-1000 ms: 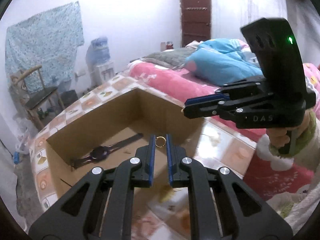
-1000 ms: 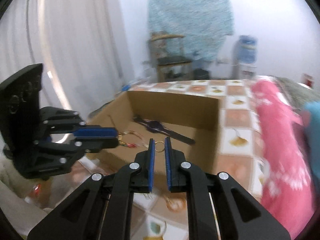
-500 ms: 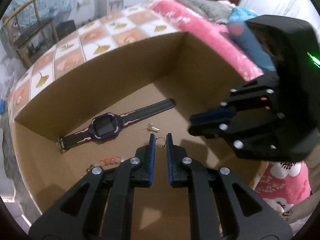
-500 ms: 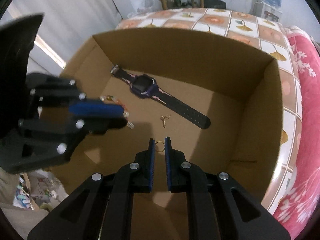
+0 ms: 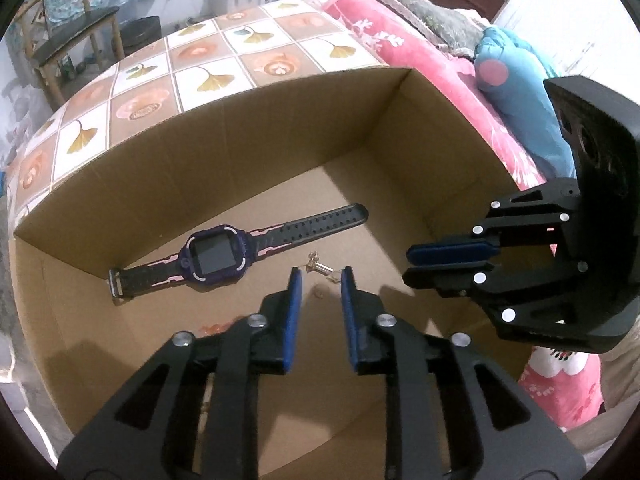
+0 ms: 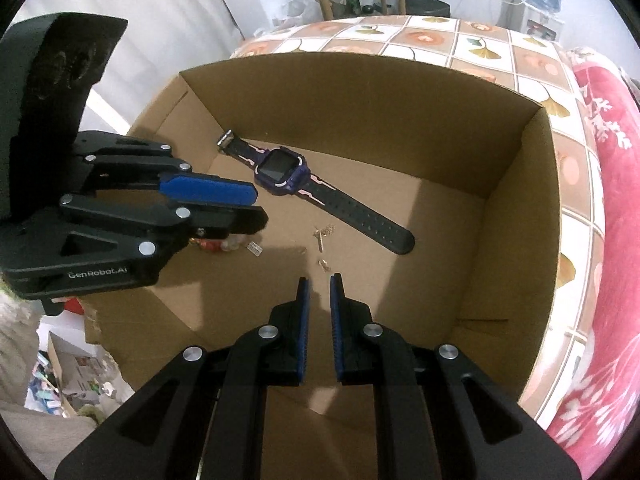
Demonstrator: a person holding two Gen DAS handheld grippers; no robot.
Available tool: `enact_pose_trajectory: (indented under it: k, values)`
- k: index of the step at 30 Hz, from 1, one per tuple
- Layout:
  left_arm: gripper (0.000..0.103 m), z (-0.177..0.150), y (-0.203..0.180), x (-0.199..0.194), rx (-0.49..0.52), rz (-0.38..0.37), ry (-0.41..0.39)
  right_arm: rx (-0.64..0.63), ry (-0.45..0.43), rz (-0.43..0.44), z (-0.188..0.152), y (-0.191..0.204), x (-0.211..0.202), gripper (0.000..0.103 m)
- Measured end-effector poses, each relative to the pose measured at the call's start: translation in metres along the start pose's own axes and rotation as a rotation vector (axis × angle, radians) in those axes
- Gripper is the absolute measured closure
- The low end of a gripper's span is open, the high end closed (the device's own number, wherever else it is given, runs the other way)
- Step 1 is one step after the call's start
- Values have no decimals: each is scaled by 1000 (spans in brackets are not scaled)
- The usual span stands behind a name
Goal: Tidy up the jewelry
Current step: 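Withdraw both open tools from the box back toward the table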
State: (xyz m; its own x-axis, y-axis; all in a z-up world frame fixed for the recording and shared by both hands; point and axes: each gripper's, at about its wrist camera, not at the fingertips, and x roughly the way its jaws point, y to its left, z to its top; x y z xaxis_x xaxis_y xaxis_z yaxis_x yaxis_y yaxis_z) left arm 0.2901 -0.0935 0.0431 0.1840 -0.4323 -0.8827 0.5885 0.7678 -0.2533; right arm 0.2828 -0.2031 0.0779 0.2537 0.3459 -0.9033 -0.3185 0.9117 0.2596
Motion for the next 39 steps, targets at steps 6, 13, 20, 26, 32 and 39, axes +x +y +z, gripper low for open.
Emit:
enact_pose_trajectory:
  k: [6,13,20,26,32,39]
  values:
    - [83,0,1,-11,2,16,-42,23,-44,6,-2,-5,-18,91]
    - [70,-12,-10,-45,35,41,-141,56,-140,26,-12,-8,-55,78]
    - [43,-51,-32,-99,69,62,-300,101,-311,70,-49,2,-106,61]
    - [20,-117,-48,-126,83,97,-406,86,-471,5,-114,25,-139,34]
    - [18,-172,-60,-111,56,183,-423,164,-441,-100,-168,36,-113,25]
    - [18,-212,-77,-74,55,211,-391,170,-358,-300,-197,49,-66,14]
